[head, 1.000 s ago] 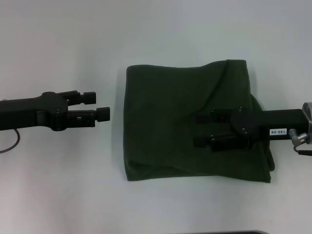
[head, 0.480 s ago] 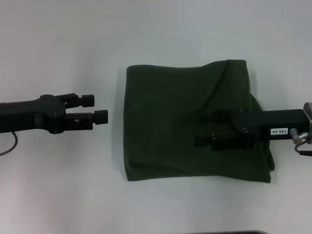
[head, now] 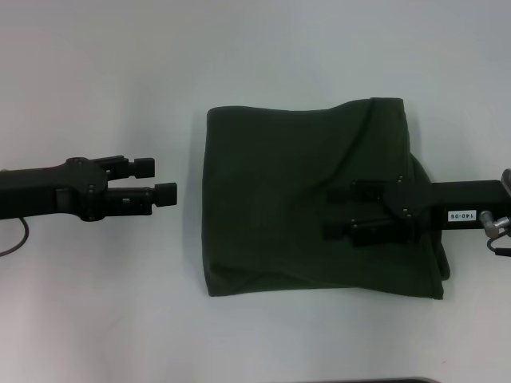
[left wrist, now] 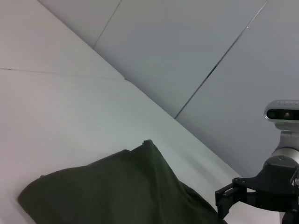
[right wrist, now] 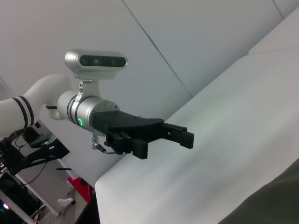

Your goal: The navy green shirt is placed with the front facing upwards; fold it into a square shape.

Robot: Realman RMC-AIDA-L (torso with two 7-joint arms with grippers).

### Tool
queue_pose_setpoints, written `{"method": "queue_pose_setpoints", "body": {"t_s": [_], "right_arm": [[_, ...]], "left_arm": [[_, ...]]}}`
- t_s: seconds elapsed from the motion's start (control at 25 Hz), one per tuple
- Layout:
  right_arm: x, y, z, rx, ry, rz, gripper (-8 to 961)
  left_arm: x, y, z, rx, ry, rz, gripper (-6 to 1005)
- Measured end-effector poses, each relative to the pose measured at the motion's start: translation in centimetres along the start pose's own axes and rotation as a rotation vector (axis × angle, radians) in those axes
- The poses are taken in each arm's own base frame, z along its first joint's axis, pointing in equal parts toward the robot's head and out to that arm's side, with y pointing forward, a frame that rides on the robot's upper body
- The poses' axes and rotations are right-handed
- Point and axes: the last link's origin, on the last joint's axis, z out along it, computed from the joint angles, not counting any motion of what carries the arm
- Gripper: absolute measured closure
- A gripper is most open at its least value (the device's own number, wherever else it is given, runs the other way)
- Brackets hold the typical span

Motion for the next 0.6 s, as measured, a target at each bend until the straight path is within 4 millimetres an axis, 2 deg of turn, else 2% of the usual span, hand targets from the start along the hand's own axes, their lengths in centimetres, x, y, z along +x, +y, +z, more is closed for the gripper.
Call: {"method": "queue_pose_setpoints", "body": {"t_s": [0.6], "right_arm": [[-0.40, -0.14, 0.19, 0.002, -0.001, -0.009, 35]], "left_arm": [[0.23, -0.06, 0.06, 0.001, -0.001, 0.006, 92]]}}
